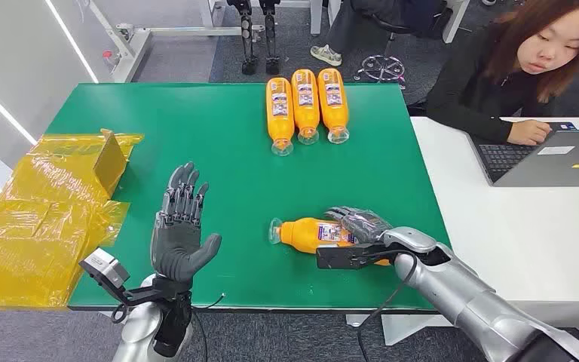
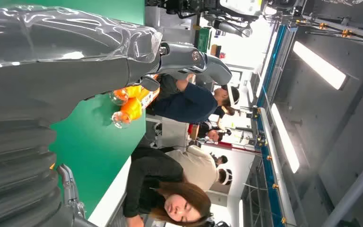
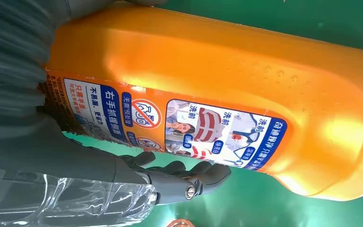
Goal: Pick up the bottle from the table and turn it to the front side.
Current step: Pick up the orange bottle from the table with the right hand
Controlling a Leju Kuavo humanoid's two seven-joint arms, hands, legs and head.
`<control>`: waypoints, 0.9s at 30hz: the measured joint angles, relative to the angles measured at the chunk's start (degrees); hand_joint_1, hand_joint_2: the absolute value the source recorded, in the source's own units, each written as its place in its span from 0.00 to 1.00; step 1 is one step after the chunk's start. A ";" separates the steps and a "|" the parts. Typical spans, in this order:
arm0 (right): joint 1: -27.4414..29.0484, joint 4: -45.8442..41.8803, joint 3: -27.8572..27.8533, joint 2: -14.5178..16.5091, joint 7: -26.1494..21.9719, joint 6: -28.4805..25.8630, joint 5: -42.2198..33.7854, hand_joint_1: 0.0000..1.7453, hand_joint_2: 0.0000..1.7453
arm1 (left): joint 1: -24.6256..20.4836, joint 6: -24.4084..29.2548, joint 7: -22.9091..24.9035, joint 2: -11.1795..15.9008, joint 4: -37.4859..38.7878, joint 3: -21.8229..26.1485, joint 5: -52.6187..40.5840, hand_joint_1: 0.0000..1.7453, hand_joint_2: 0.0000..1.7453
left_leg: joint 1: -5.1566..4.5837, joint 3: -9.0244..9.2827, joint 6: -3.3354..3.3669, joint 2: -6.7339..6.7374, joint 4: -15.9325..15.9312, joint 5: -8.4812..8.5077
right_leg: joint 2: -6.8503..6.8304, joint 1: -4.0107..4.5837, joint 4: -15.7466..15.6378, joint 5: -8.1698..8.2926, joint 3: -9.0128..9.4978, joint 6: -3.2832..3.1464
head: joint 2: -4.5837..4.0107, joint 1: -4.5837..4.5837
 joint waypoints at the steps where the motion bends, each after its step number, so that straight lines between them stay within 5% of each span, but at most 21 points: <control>1: 0.00 0.00 -0.08 0.00 0.19 0.04 0.01 1.00 1.00 | 0.05 0.04 0.00 0.01 0.00 0.00 0.00 0.00 1.00 | 0.00 0.00 0.01 0.00 0.00 0.01 | 0.00 0.00 0.00 0.00 0.00 0.00 | -0.01 0.00; 27: 2.28 -6.86 -2.80 -2.40 3.92 -2.55 6.77 1.00 1.00 | 1.96 1.49 0.00 0.56 -1.98 0.89 -0.87 0.00 1.00 | -0.01 -0.10 0.06 -0.01 0.00 0.04 | 0.00 0.00 0.01 0.02 -0.07 0.03 | 0.00 0.01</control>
